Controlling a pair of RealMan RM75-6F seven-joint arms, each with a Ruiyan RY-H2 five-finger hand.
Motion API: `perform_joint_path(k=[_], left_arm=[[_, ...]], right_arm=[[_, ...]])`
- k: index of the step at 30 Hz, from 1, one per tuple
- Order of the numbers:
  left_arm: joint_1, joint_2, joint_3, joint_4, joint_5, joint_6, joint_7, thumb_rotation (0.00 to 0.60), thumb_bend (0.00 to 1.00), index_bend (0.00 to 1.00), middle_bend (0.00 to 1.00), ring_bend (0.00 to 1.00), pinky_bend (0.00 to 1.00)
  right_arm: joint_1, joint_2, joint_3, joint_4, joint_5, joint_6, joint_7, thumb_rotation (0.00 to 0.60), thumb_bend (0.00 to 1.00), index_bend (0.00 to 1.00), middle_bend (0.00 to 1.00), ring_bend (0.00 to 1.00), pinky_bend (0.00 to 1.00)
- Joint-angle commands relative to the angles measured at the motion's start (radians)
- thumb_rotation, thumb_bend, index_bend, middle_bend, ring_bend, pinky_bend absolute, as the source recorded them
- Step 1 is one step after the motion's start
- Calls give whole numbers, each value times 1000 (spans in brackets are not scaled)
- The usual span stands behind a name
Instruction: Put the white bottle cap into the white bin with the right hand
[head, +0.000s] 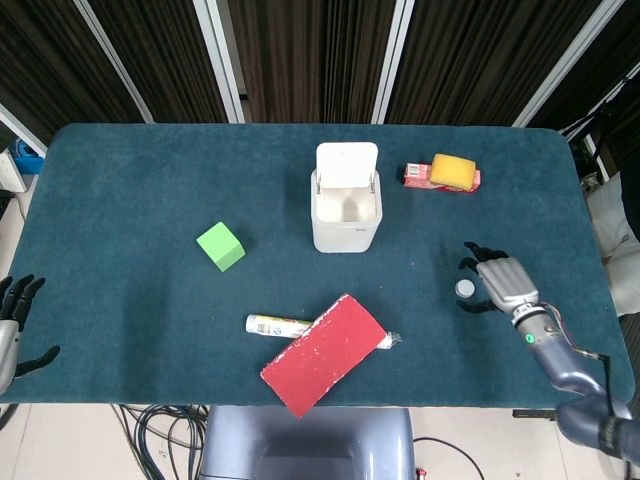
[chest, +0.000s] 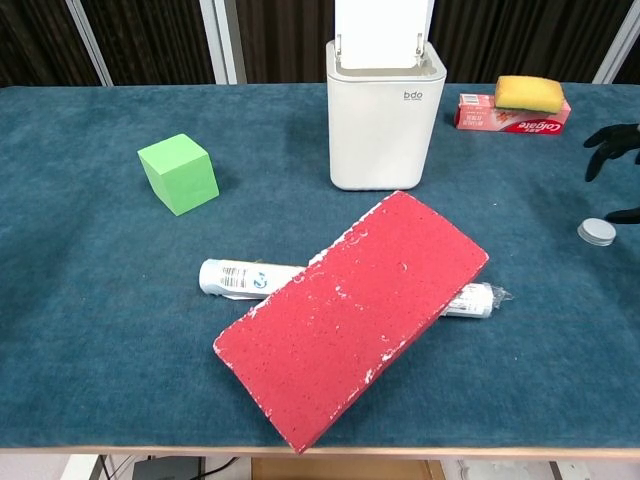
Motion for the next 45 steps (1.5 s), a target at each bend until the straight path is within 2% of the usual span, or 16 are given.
perform_joint_path(k=[1,9,20,26,31,38,45], left_arm=[[-2,1,1,-1,-3,-6,4,600,155,162,155,47,76],[2,9,-1,-10,-11,-3,-1,600,155,169,152,47,73],[5,10,0,-15,-7,5,1,600,156,171,149,47,75],[6,12,0,-15,-2,6,-3,600,155,173,148,47,75],[6,11,0,-13,-2,6,-4,600,155,174,148,47,75],[6,12,1,-11,-1,6,-5,600,156,175,148,47,70],[6,16,1,-14,-4,2,-11,600,172,178,147,47,65]], right_arm=[[35,-54,9,65,40,-43,-50,600,125,320,118,156,232],[53,-121,-8,168,83,-65,-111,600,125,365,118,156,232],[56,-175,-30,260,99,-86,-88,600,124,400,118,156,232],[54,-194,-38,292,91,-81,-64,600,131,486,120,156,232],[54,-206,-46,312,82,-77,-48,600,177,543,122,156,232],[52,-179,-27,271,63,-27,-1,600,202,550,122,156,232],[37,-34,69,75,69,106,71,600,202,549,121,155,232]])
